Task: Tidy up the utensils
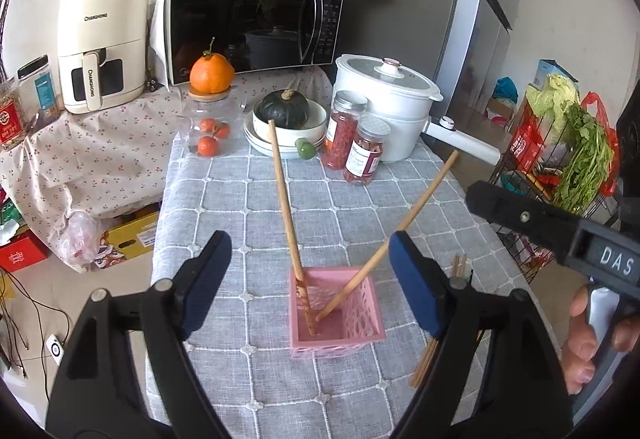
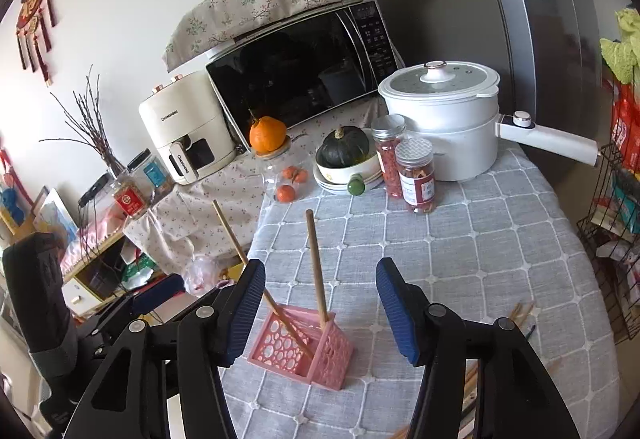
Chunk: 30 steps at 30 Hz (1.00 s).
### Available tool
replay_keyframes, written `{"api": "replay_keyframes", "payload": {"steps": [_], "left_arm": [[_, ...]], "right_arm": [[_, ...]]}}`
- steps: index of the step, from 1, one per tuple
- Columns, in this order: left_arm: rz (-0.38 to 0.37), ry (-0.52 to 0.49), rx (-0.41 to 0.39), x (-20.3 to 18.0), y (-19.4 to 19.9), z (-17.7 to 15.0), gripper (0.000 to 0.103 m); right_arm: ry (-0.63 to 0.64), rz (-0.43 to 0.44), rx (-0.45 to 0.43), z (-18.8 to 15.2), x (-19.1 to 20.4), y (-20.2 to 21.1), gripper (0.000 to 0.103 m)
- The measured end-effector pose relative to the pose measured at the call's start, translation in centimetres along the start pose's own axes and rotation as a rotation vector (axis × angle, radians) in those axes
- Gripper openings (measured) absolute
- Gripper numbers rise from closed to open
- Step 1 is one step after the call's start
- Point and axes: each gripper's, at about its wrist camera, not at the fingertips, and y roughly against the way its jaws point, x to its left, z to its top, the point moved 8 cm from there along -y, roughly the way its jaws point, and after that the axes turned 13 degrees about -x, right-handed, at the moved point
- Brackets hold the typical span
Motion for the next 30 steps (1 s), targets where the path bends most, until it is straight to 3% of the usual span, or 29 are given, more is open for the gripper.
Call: {"api": "replay_keyframes", "payload": {"steps": [8,13,20,30], "left_arm": [[0.001,-0.004,0.060,0.4,1.2,-1.7,0.087],[-0.004,-0.037,0.081,-0.2,1.9,-2.6,0.096],[-0.030,-0.075,0.188,-1.6,1.8,-5.4,0.098],[-0.096,-0.153,0.335,-6.6,0.4,-8.9,0.098]], "right_arm": [[0.013,-0.077,-0.001,0.3,-4.5,2.8,0.067],[0.040,-0.120,0.033,-0.6,-6.6,3.9,0.073],[0.069,-0.190,0.088,-2.4,-10.1,5.5,0.081],[0.035,-0.340,0.280,-6.6,-16.2,5.7,0.083]]}}
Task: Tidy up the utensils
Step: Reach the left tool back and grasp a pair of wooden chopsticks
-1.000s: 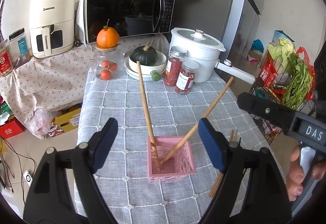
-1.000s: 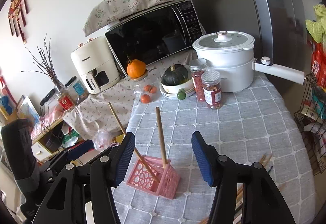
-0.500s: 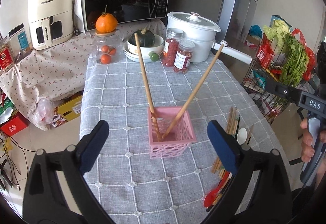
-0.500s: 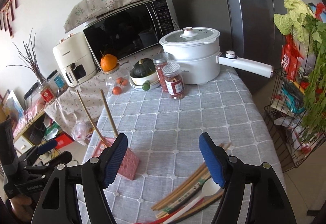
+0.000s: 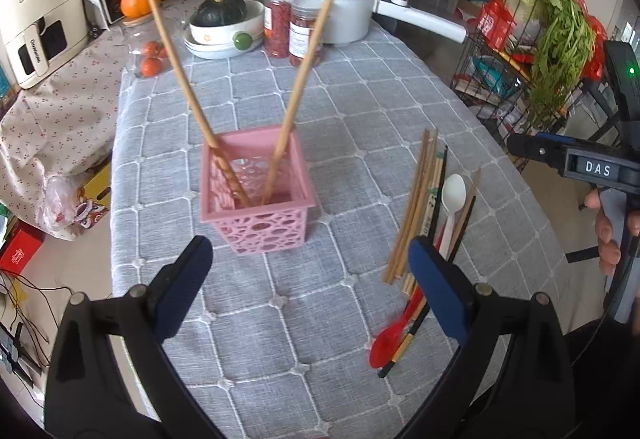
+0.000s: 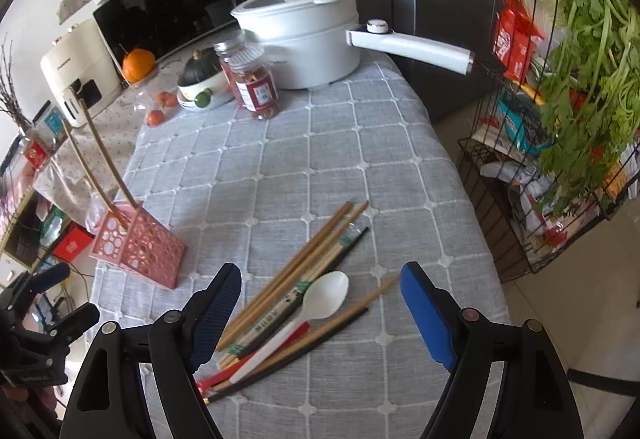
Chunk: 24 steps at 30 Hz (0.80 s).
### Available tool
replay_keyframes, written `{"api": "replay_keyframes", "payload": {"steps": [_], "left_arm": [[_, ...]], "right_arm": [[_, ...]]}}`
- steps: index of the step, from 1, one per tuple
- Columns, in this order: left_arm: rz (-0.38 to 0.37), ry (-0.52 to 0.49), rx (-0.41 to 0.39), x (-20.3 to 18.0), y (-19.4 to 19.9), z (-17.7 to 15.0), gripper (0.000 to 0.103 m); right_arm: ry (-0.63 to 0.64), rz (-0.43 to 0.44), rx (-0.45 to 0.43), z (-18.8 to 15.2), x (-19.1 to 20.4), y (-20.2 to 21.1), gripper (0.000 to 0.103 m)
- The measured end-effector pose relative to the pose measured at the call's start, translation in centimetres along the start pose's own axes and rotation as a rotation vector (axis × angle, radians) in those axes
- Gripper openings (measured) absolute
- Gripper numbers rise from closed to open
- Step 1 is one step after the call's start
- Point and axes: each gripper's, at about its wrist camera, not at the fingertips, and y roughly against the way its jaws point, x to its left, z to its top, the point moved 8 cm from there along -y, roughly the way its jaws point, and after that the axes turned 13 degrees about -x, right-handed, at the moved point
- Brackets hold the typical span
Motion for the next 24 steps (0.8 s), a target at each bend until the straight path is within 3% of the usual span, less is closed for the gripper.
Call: {"api": "replay_keyframes", "payload": {"steps": [8,11,13,19,24], "left_arm": [[-0.085,-0.072,0.086,-6.4,-4.3,-0.3,0.097],[-0.098,-0.099,0.113,-8.4,-7.0,0.2,0.077],[-0.118,-0.078,0.152,-9.3,-9.2,0.7,0.053],[-0.156,-0.048,0.229,-11.4,-14.1,1.5,0.027],[-0.152,-0.045,0.278,-12.2,-17.2,1.6,0.017]], "right_arm": [[-0.057,-0.078,0.141,-2.3,-3.9,-2.8,0.083],[-0.078,-0.100,0.174,-2.8,-5.2,-3.7,0.083],[-0.105,-0.119,0.191,-3.0,-6.3,-4.1,0.083],[-0.167,-0.148,0.224,-3.3,-8.7,-5.5,0.083],[-0.175,-0.161,0.247,-3.4,-9.8,-6.5,0.083]]}}
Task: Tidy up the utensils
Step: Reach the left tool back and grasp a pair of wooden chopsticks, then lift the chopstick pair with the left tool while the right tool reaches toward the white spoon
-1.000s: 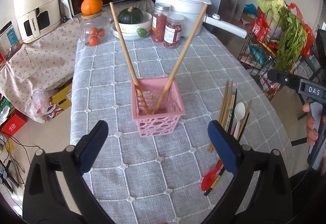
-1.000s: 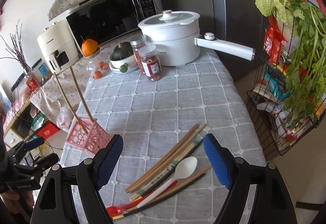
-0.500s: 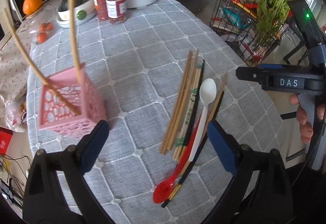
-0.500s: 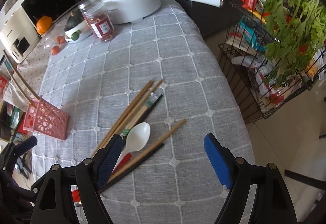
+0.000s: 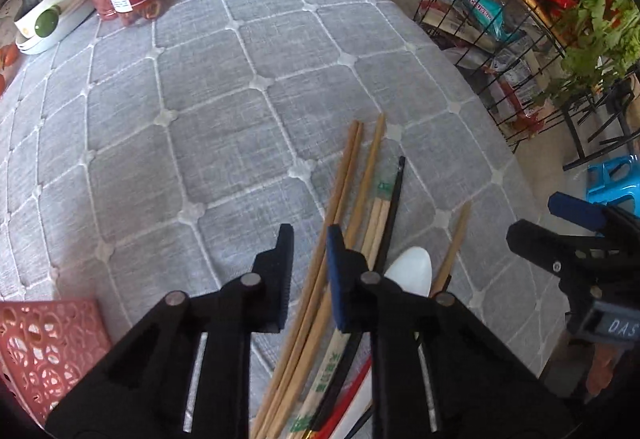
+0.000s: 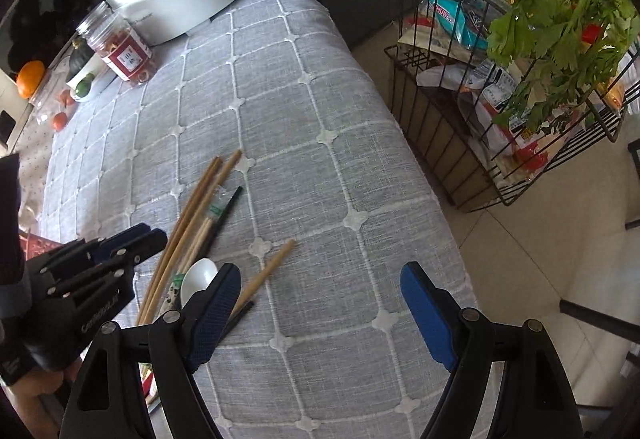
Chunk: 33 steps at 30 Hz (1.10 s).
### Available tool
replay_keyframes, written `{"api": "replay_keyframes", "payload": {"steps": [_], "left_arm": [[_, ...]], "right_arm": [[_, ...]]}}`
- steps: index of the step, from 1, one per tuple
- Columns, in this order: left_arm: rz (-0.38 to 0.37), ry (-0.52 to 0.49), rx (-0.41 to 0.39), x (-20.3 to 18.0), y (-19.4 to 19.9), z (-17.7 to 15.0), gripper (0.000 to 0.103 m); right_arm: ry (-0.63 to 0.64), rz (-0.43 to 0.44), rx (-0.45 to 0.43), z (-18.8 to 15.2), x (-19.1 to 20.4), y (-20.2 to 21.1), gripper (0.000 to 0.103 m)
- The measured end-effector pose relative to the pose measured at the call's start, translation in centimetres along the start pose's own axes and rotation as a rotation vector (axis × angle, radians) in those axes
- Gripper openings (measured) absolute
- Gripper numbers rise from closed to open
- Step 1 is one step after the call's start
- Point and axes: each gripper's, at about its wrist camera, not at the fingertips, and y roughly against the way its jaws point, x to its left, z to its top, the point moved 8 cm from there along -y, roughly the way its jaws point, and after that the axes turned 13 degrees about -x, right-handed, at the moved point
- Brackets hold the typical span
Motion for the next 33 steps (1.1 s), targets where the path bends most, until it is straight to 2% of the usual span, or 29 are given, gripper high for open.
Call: {"api": "replay_keyframes", "payload": {"steps": [8,14,15,17,22,33], "left_arm": [[-0.031,-0.024,0.034,-0.7,-1.3,0.6,0.017],[0.029,-0.070,0.051,-1.0,-1.9,0.8,0.017],[0.034,-0.069,0.050,-1.0,-1.9,0.8,0.013],[0.057,-0.070,0.043,-0.9,-1.9,0.7,0.013],[0.079,-0.042,-0.015,0.1,0.5,0.0,0.011],[0.082,0.014,-0.220,3.2,10.9,-1.0,0.010]], "right_arm": [[0.016,-0.009,0.003,0.3,-1.0,-0.9,0.083],[0.017,-0.015,0.013,0.1,-1.3,-1.1,0.083],[0.023,-0.016,0.015,0.0,-1.2,-1.1,0.083],[0.030,-0.019,0.020,-0.1,-1.1,-1.2,0.083],[0.029,-0.019,0.035,-0.5,-0.8,-1.5,0.083],[-0.016,0.047,0.067,-1.3,1.0,-1.6,0.083]]}}
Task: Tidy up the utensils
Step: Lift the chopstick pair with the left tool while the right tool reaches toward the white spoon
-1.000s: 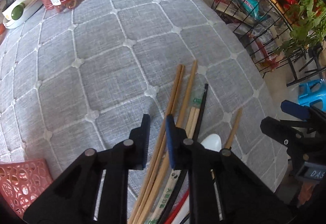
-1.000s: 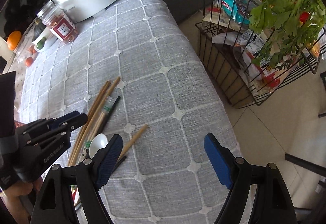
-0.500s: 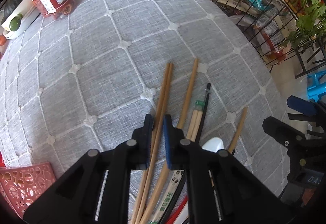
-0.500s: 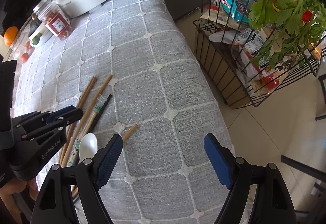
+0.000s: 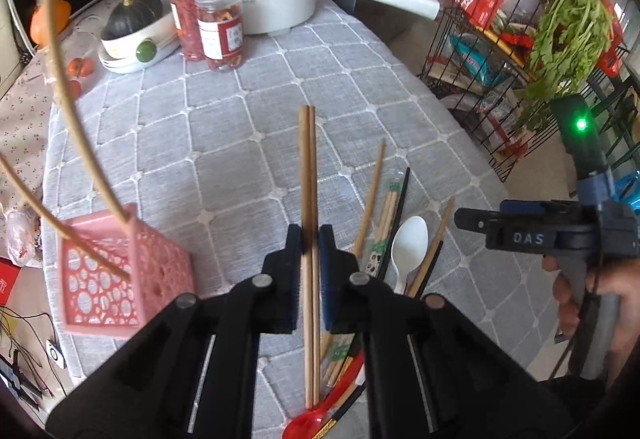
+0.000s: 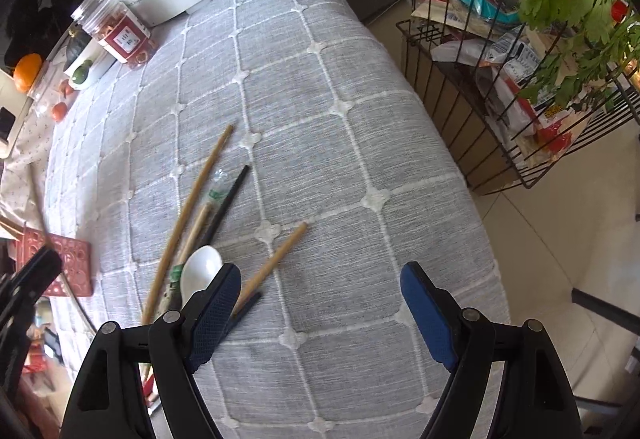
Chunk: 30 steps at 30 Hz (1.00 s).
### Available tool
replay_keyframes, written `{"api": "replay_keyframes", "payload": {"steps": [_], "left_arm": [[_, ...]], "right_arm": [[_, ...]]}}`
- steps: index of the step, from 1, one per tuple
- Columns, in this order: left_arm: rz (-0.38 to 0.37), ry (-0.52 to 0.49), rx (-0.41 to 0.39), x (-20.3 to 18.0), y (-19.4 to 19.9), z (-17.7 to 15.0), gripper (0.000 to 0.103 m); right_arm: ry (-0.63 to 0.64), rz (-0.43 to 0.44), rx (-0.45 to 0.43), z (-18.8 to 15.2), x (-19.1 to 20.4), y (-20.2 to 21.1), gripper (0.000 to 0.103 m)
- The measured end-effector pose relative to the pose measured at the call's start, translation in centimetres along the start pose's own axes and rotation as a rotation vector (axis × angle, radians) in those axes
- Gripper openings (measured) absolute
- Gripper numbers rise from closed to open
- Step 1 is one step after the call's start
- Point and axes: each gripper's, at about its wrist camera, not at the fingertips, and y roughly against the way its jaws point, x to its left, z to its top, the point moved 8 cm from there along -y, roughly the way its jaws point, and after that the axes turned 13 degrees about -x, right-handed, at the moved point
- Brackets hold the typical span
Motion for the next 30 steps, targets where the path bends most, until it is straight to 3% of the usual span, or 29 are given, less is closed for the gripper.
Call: {"api": "replay_keyframes", "payload": {"steps": [8,10,17,23,28,30], "left_arm": [[-0.007,0.030,-0.097,1.9,3.6,-0.3,0.010],[-0.018,0.033,-0.106,2.3,4.3,-0.5,0.011],[-0.015,0.029,-0.126,3.7,6.0,-1.2,0.012],[-0.019,0.030,-0.135,4.3,6.9,-1.8,0.012],[-0.020,0.033,-0.138,4.4,7.1,-1.9,0.012],[-0.022,0.032,-0.140,4.4,7.2,-1.9,0.012]], "right_arm": [[-0.067,0.097,0.034,-0.7,2.9,-0.8,0.079],[-0.062,0.102,0.034,-0.7,3.6,-1.2,0.066],[-0.024,0.217,0.009,0.0,5.8,-2.1,0.045],[0.040,0.235,0.029,-0.6,6.5,-2.8,0.035],[0.031,0.287,0.062,-1.5,6.8,-2.8,0.013],[0.037,0.294,0.067,-1.8,6.9,-2.6,0.009]]}}
